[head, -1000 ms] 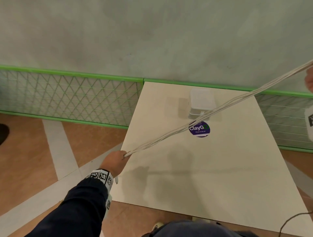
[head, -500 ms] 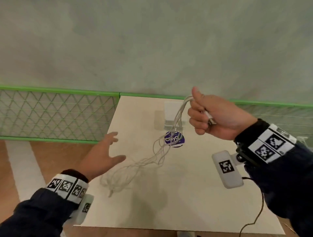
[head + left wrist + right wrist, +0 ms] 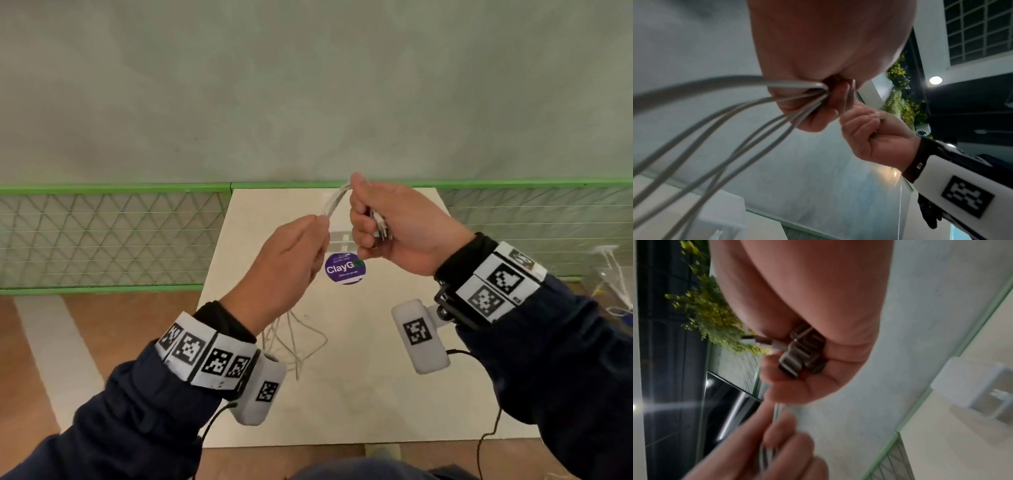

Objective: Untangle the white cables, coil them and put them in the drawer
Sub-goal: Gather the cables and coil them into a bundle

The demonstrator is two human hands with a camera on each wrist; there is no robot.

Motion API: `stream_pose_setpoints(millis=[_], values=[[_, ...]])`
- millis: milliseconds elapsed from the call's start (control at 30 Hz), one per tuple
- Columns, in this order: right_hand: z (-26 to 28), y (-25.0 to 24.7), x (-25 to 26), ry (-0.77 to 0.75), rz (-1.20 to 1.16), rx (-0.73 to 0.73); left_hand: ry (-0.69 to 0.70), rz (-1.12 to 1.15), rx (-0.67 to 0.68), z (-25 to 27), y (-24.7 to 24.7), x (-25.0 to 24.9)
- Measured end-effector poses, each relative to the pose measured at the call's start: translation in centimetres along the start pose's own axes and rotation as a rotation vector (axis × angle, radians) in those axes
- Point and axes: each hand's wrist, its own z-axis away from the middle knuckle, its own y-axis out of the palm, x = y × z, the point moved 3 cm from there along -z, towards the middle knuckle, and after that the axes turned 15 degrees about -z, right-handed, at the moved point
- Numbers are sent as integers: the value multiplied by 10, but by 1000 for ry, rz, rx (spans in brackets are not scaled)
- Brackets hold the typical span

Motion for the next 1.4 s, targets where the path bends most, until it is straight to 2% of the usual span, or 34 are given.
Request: stream_pose_setpoints(millis=[67, 167, 267, 367, 467, 533, 600, 700, 833, 933, 1033, 1100, 1167, 1233, 1266, 1333, 1400], values=[[-2, -1, -17, 14, -46, -63, 54, -177, -53, -2, 10, 0], [-4, -5, -38, 84, -47, -74, 115, -362, -108, -5, 27, 2], [-6, -20, -47, 156, -112, -67, 167, -576, -51, -9, 45, 7], [-14, -40, -50, 139, -131, -95, 204, -697, 20, -15, 59, 15], [-27, -67, -43, 39, -275, -253, 192, -708, 112, -24, 65, 26], [-33, -88, -33, -32, -471, -393, 145, -647, 186, -27, 67, 38], [-35, -106, -24, -105, -607, -463, 93, -548, 224, -29, 69, 51], [-37, -124, -16, -172, -740, -452, 25, -470, 254, -34, 73, 65], [-36, -155, 2, -184, -1007, -451, -2, -446, 288, -33, 73, 75], [-29, -186, 20, -173, -1089, -370, -55, -413, 285, -31, 67, 84], [-24, -197, 26, -150, -853, -361, -83, -400, 258, -37, 52, 90], [-26, -196, 24, -120, -464, -443, -25, -497, 216, -44, 38, 83], [-32, -191, 15, -53, 90, -489, 57, -597, 156, -53, 23, 66], [-40, -179, -6, 39, 529, -350, 133, -667, 87, -63, 9, 42], [-42, -171, -20, 91, 642, -240, 171, -703, 48, -69, 4, 29], [-44, -154, -48, 181, 718, -33, 229, -760, -37, -82, -4, 6], [-41, -132, -73, 244, 584, 198, 282, -788, -119, -97, -9, -9]])
